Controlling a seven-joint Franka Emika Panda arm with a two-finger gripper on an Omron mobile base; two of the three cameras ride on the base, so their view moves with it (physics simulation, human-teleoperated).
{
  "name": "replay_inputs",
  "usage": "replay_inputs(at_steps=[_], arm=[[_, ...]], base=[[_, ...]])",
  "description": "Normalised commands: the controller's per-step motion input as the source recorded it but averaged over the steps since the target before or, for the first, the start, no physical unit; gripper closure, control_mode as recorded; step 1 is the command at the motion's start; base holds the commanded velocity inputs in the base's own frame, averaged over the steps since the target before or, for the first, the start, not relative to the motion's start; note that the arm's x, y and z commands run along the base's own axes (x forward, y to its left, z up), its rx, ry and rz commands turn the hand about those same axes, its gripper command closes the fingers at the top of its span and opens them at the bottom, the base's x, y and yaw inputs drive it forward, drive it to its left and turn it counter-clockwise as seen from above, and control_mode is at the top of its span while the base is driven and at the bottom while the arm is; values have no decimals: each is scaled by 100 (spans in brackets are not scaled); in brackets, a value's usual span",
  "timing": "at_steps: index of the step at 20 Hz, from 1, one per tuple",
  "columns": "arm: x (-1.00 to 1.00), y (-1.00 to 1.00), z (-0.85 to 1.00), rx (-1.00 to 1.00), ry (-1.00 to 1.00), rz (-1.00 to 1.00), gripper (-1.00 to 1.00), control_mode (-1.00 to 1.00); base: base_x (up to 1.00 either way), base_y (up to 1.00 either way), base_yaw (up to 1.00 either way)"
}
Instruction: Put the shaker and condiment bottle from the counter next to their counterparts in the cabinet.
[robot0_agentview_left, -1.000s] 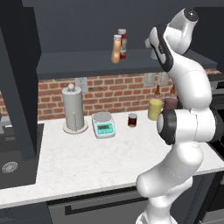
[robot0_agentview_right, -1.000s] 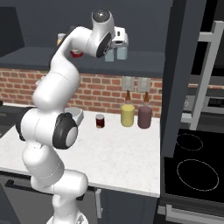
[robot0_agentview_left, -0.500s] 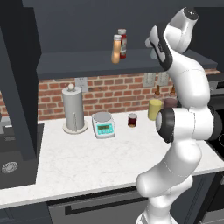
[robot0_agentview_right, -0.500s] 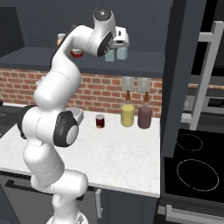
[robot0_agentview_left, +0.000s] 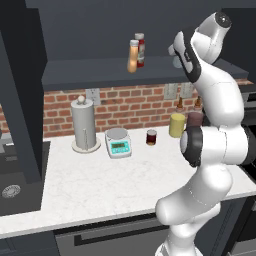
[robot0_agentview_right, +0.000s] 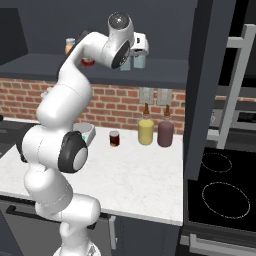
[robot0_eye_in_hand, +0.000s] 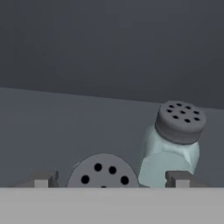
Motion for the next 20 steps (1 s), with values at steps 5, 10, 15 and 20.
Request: replay_inputs(at_steps=[5,10,15,20], arm=[[-16,0,-21,-1,-18,0,-100,-100],[-3,0,-14,-1,-18,1,-100,-100],[18,0,-2,0,-25,8,-100,-100],[23,0,0,0,-28,11,-100,-100]], base=[[0,0,0],[0,0,0],[0,0,0],[0,0,0]])
